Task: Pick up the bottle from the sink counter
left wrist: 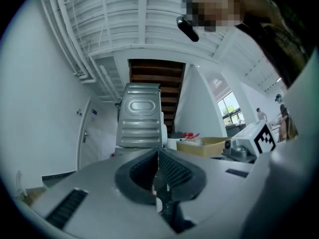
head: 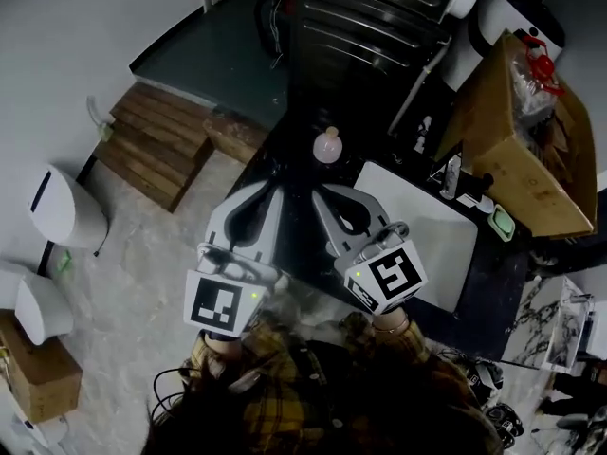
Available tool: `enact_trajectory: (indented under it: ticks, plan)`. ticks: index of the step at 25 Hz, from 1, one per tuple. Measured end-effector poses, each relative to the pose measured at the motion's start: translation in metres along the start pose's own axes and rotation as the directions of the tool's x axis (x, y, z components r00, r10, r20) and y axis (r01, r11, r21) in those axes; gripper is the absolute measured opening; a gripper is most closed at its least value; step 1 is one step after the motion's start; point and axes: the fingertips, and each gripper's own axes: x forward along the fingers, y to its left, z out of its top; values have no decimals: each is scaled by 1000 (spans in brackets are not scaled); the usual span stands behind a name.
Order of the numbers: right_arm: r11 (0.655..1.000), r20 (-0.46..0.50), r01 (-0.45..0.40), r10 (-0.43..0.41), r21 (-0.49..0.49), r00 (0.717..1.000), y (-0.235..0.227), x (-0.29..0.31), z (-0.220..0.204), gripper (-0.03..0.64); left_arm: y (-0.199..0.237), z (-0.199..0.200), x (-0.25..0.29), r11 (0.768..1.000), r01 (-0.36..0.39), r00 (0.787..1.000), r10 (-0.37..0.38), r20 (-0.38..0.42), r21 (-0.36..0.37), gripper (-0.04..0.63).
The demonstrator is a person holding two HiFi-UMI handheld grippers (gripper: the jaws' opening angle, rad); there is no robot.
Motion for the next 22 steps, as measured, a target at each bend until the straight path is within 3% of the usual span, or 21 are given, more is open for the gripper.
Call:
enact_trajectory:
  ticks: [7,11,22]
  plan:
    - [986,-34,163,-163,15,986,-34,35,-9,17,37,-14,44,989,145,989,-145,-6,-39,23]
    - [971,-49,236,-235,31,971,-48,42,-15,17,47,-15,63,975,221,975,-220,36,-19,23]
    - [943,-94,330,-325,45,941,-79,36,-24,17,38,-45,98,951,293,953,-299,-47,-104,23]
